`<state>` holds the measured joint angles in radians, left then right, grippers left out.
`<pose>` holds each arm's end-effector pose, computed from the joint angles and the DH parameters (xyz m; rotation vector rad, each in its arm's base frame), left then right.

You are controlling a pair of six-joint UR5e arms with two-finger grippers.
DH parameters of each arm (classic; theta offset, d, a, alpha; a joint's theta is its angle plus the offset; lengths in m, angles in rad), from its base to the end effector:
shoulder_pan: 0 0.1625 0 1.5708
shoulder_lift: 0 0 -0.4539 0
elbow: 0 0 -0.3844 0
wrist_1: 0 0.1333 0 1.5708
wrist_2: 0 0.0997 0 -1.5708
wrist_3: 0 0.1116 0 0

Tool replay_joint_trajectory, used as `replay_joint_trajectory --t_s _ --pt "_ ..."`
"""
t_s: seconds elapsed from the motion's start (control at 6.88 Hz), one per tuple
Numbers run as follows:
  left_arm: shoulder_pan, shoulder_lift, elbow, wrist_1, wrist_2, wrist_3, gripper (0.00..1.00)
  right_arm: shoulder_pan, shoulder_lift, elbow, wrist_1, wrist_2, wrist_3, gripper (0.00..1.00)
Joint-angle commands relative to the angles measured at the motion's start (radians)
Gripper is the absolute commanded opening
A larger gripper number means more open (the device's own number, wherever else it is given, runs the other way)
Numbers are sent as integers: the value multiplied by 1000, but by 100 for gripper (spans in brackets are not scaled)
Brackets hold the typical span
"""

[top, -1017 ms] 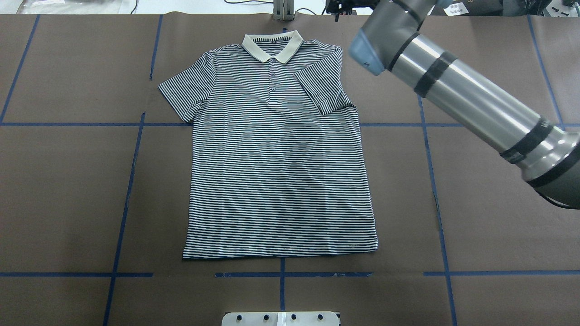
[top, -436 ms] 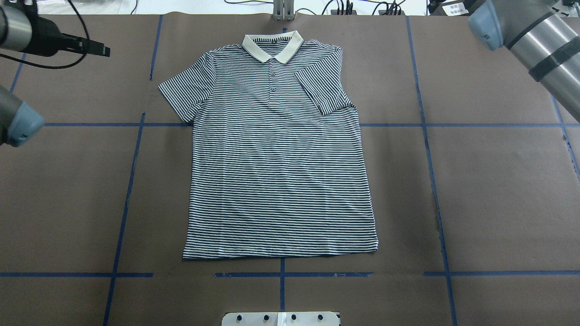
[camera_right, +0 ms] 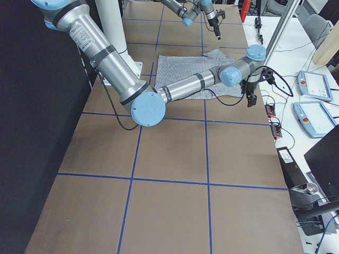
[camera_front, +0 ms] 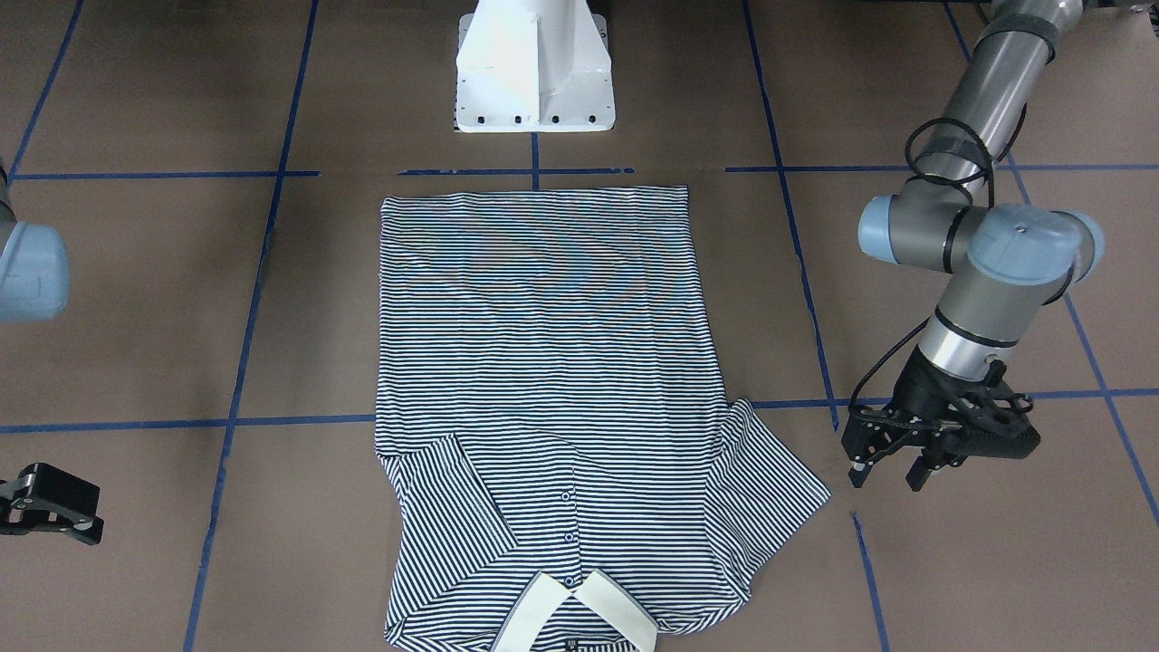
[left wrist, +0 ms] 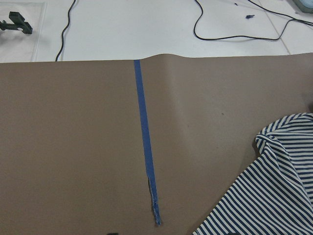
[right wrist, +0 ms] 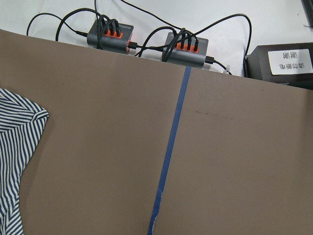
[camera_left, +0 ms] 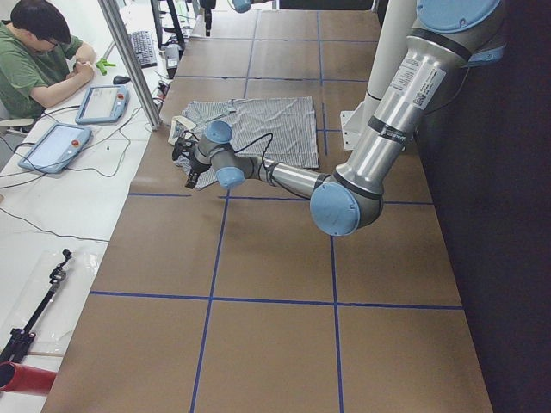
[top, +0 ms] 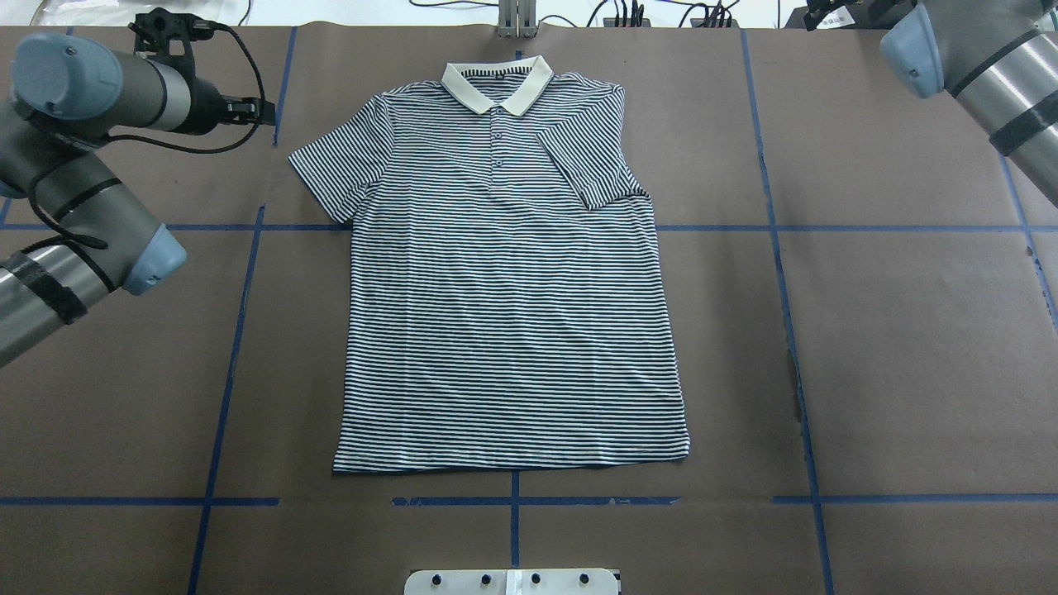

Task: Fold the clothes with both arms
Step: 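Move the left gripper toward the other sleeve while the right arm withdraws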

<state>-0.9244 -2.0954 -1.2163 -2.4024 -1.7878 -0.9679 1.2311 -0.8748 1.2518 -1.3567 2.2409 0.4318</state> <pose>0.3655 -0.6659 0.4650 0.5471 0.8588 -0.1846 -0.1995 -0.7567 0.3864 0.2818 -0.8153 -0.1117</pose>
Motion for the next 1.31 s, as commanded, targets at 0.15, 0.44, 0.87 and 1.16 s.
replay_joint_trajectory --t_s 0.15,0.44,0.87,1.16 --pt "84 -72 112 -3 96 -61 69 1 -6 1 1 -3 1 100" --pt "85 -90 153 -4 96 -49 68 -1 -6 1 1 -4 1 100" --pt "90 -92 164 -6 96 -48 59 -1 -6 0 1 -6 1 100" --pt "98 -92 164 -7 96 -48 39 -1 -7 0 1 -6 1 100"
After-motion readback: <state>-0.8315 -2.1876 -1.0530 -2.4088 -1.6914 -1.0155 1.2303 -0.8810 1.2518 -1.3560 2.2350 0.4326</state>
